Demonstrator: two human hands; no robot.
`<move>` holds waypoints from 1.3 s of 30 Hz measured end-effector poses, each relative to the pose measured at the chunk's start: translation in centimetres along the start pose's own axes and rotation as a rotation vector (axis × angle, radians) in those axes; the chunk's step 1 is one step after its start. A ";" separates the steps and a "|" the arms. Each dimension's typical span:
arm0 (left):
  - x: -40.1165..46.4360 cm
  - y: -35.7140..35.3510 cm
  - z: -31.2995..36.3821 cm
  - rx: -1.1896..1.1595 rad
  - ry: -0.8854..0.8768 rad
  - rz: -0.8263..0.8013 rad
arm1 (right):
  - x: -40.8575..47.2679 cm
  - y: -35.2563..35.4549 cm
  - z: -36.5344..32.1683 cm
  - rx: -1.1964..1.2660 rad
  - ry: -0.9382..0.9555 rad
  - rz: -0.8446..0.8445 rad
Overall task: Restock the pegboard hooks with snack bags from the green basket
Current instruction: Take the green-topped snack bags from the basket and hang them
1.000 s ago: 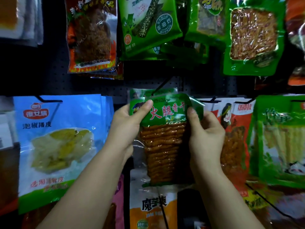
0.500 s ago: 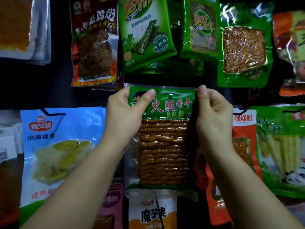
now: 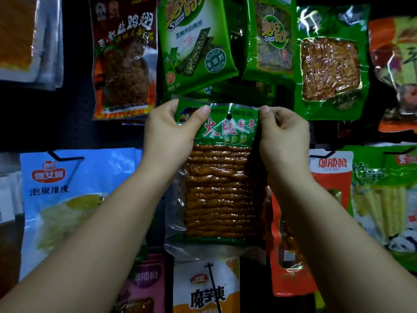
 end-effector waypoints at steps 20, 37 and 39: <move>-1.2 1.5 -6.2 0.122 0.194 0.094 | -1.8 -3.2 4.4 -0.248 -0.018 -0.205; -1.9 3.0 -14.6 0.217 0.468 0.207 | -0.8 -9.3 11.8 -0.275 -0.333 -0.297; -1.9 2.9 -14.9 0.234 0.451 0.218 | -0.8 -9.5 11.8 -0.307 -0.336 -0.286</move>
Point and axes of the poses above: each hand's wrist, its own x-axis towards the middle knuckle, its own y-axis out of the back of the hand, z = x × y, the point moved 1 cm from there along x, towards the middle knuckle, and after that the axes turned 11 degrees about -x, right-handed, at the moved point
